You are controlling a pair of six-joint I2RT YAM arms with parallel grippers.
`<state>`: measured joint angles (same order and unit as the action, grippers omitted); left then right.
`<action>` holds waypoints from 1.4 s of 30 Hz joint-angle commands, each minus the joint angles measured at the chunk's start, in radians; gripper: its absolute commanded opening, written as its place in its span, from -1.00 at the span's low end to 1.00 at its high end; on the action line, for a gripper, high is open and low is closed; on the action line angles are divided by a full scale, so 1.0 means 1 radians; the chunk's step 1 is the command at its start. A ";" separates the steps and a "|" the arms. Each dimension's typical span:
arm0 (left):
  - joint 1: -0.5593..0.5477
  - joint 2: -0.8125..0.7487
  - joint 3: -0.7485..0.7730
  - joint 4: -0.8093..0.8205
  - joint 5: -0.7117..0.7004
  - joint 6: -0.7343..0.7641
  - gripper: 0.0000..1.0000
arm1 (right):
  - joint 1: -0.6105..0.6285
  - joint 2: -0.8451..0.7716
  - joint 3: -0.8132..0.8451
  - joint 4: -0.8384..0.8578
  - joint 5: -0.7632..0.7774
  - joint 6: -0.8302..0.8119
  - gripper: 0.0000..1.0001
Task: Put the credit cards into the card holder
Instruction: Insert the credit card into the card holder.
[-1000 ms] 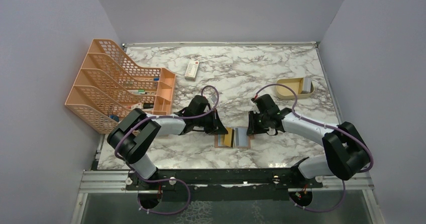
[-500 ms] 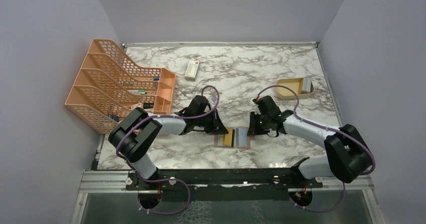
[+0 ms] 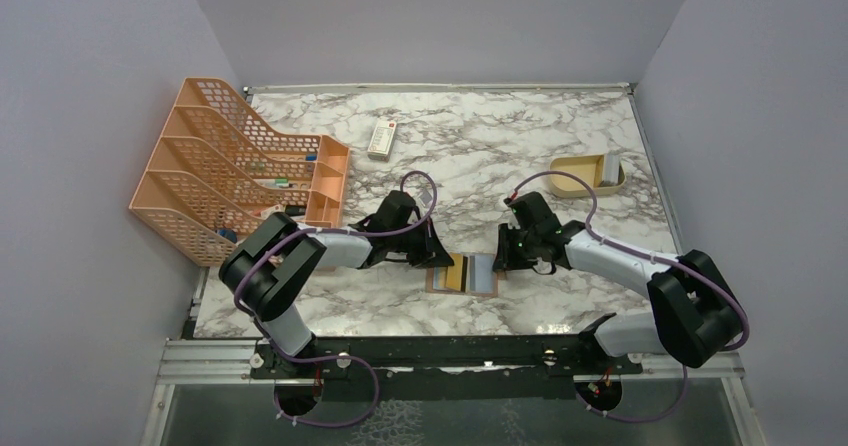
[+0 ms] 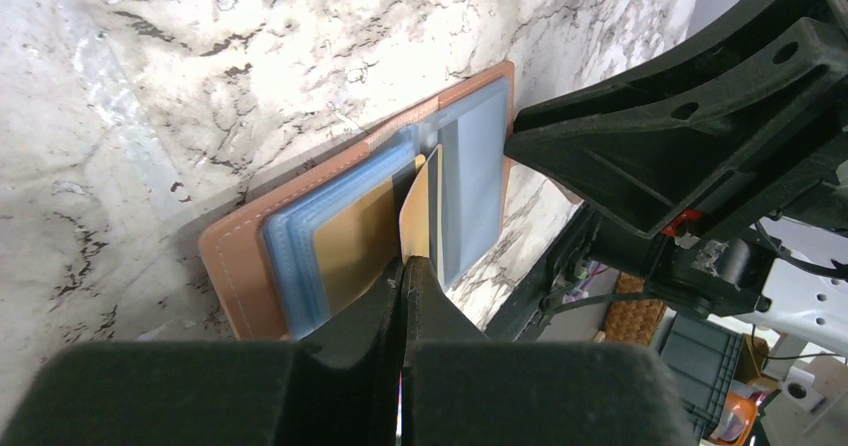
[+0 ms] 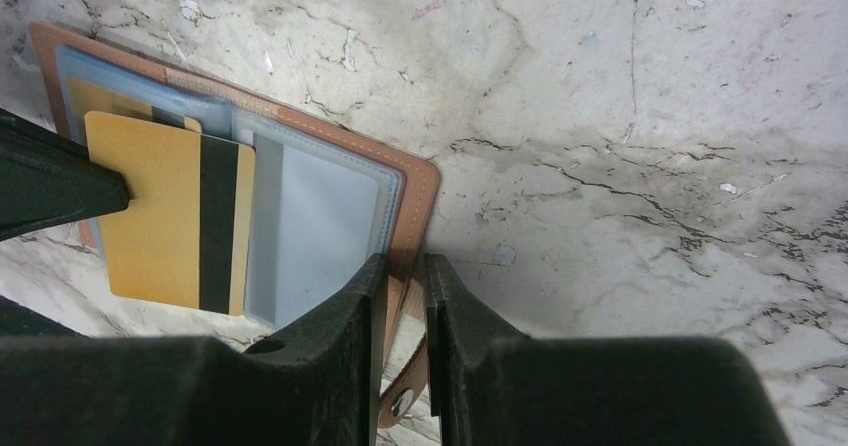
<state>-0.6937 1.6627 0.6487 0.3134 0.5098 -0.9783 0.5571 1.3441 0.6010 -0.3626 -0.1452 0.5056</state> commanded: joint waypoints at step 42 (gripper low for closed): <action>-0.044 0.015 0.020 0.037 -0.118 -0.017 -0.56 | 0.007 -0.099 0.022 -0.056 0.025 0.080 -0.31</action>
<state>-0.7326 1.7176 0.6785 0.3557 0.4450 -0.9989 0.5571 1.3033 0.5747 -0.3553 -0.1463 0.5804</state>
